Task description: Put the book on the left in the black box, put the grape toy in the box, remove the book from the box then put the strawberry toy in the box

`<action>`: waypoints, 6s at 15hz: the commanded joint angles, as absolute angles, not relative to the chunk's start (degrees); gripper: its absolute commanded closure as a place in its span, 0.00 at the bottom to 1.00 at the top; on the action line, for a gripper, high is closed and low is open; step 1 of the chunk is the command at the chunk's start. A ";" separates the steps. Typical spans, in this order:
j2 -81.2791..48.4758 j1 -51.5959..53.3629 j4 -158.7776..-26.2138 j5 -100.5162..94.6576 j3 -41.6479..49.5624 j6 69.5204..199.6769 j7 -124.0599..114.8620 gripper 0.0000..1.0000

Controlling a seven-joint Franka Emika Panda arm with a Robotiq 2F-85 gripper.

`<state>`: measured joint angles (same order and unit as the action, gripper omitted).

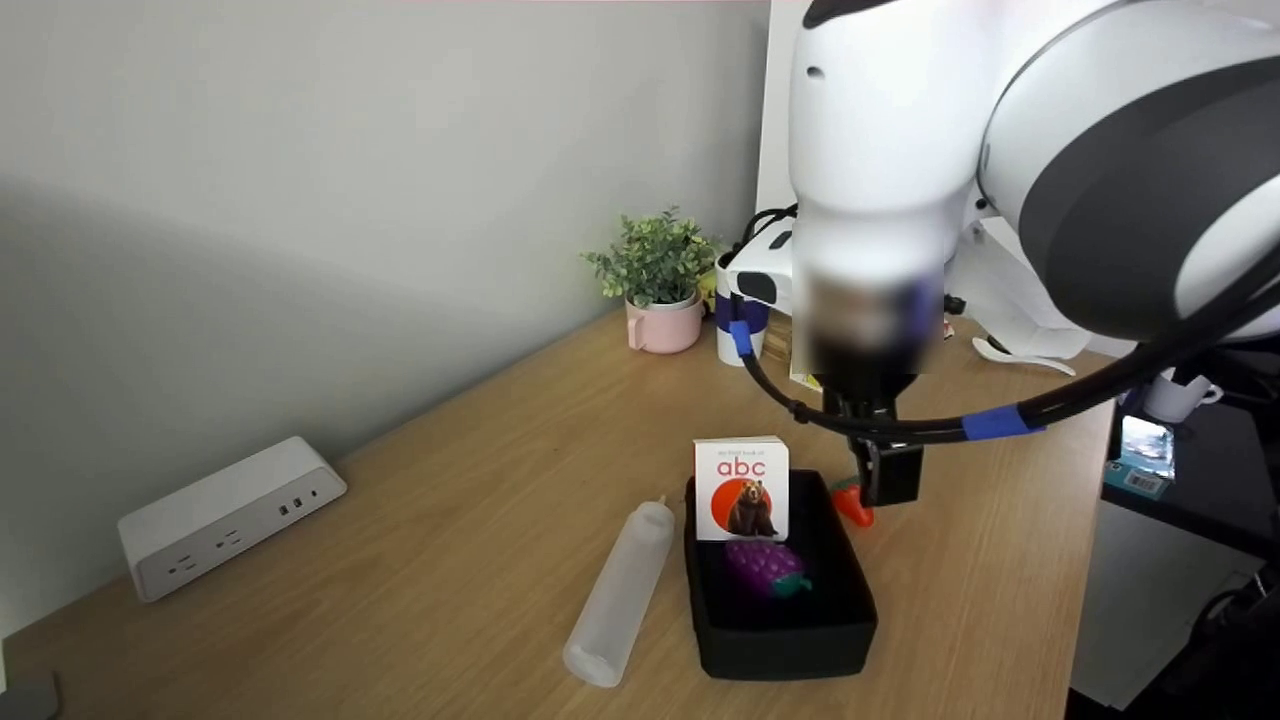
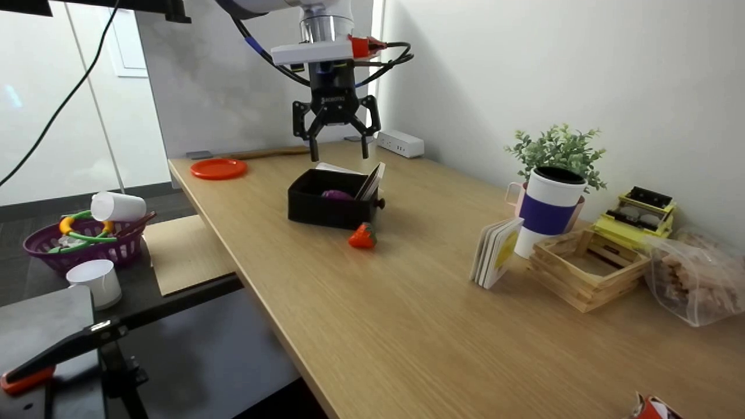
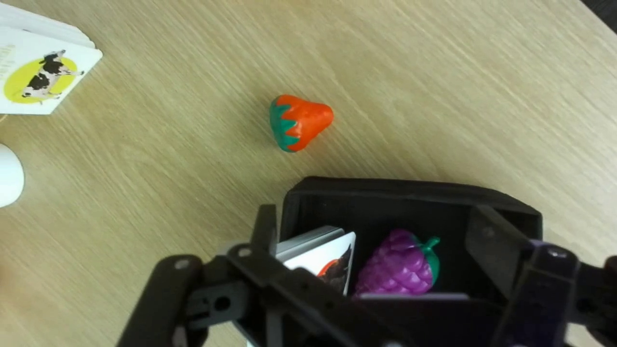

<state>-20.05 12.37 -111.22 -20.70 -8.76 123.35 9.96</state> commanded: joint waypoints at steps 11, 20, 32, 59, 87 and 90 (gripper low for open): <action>-26.12 9.75 -105.08 -24.89 -5.64 128.79 16.71 0.00; -32.38 -0.15 -95.71 -6.42 -13.62 135.72 44.85 0.00; -38.11 -1.45 -91.80 6.93 -14.48 131.02 49.82 0.00; -40.39 -0.20 -86.84 5.81 -13.91 124.09 48.99 0.96; -26.13 0.25 -104.97 -0.43 -4.92 138.18 14.10 0.96; -29.18 -0.73 -104.82 2.94 -5.23 140.24 12.80 0.96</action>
<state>-27.30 0.28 -104.11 0.17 -4.71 137.56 14.32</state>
